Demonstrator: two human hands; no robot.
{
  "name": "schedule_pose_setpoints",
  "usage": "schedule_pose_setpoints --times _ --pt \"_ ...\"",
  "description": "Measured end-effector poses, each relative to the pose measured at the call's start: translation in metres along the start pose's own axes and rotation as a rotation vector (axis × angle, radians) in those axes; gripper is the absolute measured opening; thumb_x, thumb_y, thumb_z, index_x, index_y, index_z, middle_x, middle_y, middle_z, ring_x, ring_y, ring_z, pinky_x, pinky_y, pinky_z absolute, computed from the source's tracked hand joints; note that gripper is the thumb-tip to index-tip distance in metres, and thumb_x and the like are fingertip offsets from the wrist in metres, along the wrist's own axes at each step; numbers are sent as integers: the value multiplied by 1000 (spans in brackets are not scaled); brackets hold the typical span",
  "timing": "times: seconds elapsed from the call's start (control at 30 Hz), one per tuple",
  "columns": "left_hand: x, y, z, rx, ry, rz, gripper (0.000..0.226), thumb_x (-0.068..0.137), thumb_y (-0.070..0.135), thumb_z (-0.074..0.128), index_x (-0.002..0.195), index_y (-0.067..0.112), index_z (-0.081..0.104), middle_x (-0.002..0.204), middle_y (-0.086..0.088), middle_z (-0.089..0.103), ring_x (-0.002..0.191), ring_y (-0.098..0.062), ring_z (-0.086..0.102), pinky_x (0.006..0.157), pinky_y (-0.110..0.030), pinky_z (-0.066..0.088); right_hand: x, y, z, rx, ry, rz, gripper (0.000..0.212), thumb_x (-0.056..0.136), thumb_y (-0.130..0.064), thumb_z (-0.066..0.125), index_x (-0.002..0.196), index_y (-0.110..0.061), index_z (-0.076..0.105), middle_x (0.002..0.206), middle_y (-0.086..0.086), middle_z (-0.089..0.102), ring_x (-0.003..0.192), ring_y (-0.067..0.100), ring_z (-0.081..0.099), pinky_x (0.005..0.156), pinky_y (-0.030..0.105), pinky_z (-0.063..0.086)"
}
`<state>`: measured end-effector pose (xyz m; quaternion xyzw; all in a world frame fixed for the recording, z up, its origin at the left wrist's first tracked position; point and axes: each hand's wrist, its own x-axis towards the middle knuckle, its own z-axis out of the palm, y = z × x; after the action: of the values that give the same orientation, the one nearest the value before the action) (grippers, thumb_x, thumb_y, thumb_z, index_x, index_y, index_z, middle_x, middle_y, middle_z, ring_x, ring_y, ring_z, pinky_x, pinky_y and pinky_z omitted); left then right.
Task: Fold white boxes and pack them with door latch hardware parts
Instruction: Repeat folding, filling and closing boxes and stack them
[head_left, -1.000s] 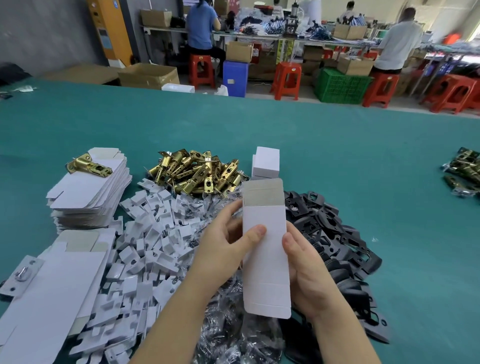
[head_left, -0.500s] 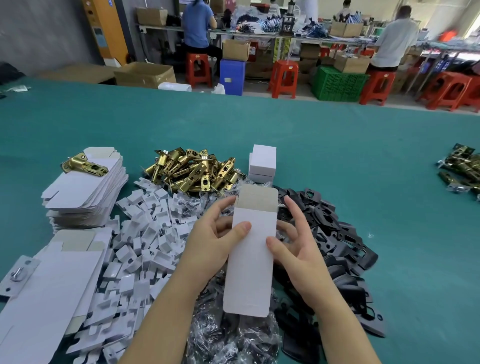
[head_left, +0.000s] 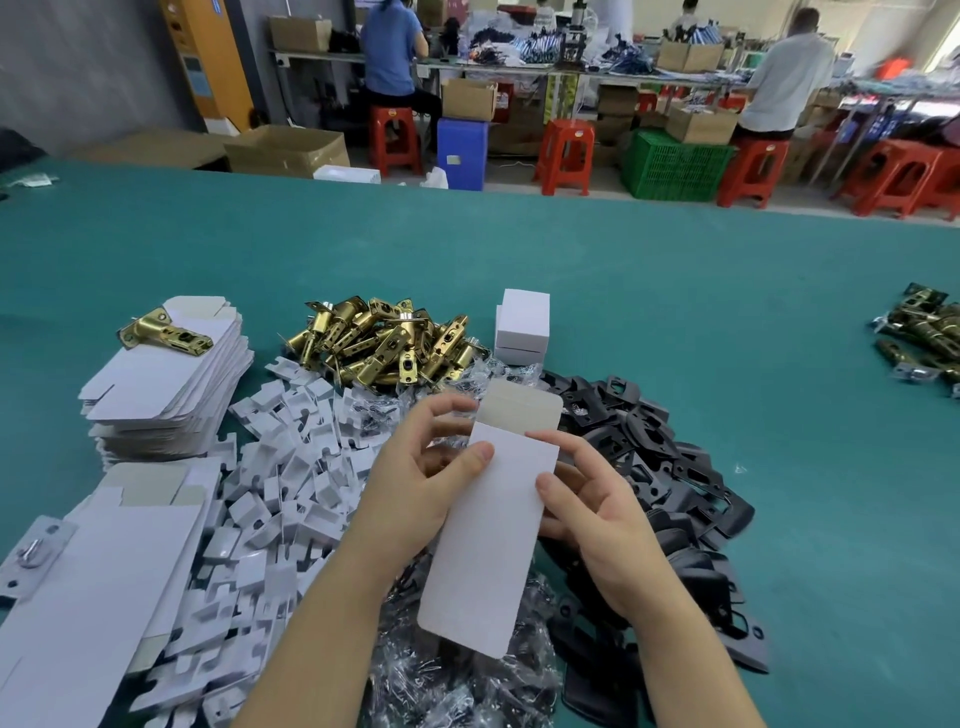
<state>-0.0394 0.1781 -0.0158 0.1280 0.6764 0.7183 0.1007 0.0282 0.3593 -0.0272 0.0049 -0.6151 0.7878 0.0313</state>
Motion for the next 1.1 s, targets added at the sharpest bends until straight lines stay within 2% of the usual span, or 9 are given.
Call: schedule_pose_setpoints --times 0.1,0.3,0.43,0.5,0.63,0.77,0.9,1.0,1.1 --pt "1 0 -3 -3 -19 4 36 86 28 76 119 36 65 111 7 71 94 -20 73 74 -41 64 0 0 2 -20 6 -5 28 94 -19 60 117 -32 71 108 1 76 96 19 72 78 34 62" --pt "0 0 -5 16 -41 -17 18 90 23 76 104 35 74 102 4 72 91 -12 70 76 -30 61 -1 -2 1 -8 28 6 31 95 -23 61 121 -36 72 111 1 75 97 16 72 76 28 60" --pt "-1 0 -5 66 -76 -26 8 92 20 72 91 27 76 87 1 72 79 -7 65 68 -22 54 0 -2 0 -33 92 19 25 95 -40 67 117 -33 77 104 5 76 90 18 71 71 31 61" --pt "-1 0 -5 76 -86 -26 6 92 21 73 90 26 76 86 3 73 78 -6 65 66 -19 54 1 0 -2 -36 110 23 27 92 -38 64 115 -30 78 101 9 76 88 21 72 70 34 62" --pt "-1 1 -7 55 -88 -46 12 83 33 76 93 26 78 90 -1 75 81 -10 70 69 -25 58 1 0 -3 -28 131 21 26 92 -35 66 112 -27 80 101 8 76 83 21 71 65 33 62" --pt "0 1 -7 63 -65 -55 13 82 33 79 93 25 79 93 -1 76 79 -17 72 67 -32 60 2 0 -3 -38 140 7 21 92 -30 66 105 -25 82 121 -10 73 84 16 73 55 27 57" --pt "-2 2 -5 67 -62 -27 13 84 29 81 94 28 73 94 -5 75 80 -24 74 63 -36 61 1 0 -4 -35 158 -24 19 91 -28 71 107 -27 80 98 0 77 71 16 68 52 25 54" --pt "-2 2 -2 24 -19 -2 26 83 22 81 97 29 60 106 -1 68 85 -29 75 71 -51 61 2 2 -4 -79 197 -94 16 91 -24 70 104 -32 74 98 -3 74 69 11 65 52 24 52" --pt "-1 2 -2 20 -38 -4 41 80 24 78 113 41 61 104 3 65 84 -26 74 76 -46 63 3 2 -3 -62 187 -121 18 92 -26 74 101 -34 61 97 -5 72 67 12 64 55 25 53"
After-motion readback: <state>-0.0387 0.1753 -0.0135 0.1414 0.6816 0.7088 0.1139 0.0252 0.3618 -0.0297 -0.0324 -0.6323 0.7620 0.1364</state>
